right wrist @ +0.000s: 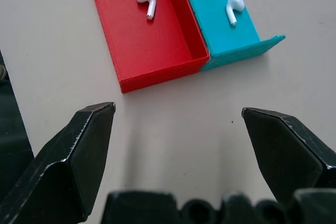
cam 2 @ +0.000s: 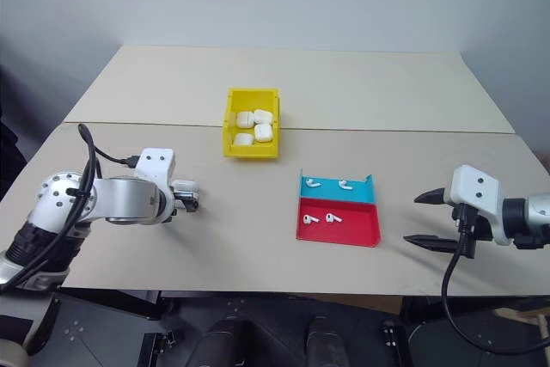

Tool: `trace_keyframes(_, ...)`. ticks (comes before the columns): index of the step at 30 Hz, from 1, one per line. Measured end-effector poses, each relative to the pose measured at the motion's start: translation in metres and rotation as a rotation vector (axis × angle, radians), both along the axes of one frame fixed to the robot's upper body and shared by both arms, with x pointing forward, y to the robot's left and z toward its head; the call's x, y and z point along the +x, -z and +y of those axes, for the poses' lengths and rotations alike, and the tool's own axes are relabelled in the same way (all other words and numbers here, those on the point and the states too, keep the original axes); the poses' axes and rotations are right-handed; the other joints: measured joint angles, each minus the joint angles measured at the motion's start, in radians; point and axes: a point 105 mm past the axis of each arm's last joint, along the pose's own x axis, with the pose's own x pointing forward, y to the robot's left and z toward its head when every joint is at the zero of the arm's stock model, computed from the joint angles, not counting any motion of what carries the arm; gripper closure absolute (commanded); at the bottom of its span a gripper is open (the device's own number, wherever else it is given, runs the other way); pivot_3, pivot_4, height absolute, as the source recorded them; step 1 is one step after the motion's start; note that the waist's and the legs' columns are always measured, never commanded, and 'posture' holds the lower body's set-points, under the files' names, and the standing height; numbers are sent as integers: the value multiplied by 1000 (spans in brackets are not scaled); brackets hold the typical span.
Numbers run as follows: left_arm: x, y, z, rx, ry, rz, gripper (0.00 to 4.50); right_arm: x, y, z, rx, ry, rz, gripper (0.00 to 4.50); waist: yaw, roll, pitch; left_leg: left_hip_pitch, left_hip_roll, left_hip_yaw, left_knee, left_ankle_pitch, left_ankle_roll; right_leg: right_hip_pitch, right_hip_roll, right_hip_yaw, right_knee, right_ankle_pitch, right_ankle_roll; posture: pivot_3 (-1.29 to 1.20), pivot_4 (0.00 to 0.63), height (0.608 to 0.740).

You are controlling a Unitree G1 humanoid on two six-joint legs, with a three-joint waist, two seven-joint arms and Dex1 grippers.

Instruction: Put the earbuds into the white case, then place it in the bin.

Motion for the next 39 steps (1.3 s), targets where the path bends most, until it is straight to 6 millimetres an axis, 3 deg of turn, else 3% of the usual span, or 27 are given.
trace_keyframes(8,7,-9,-8,11,32,-17,0,0,-2,1,-4,-1,-10,22,2,0,0,0,0,0,0,0,0,0,0,0,-1,0,0,0,150,740)
trace_keyframes(39,23,0,-13,55,109,-22,0,-6,3,-1,-13,33,-6,22,11,0,-1,2,0,0,0,1,-1,3,0,-1,-2,0,1,0,150,740)
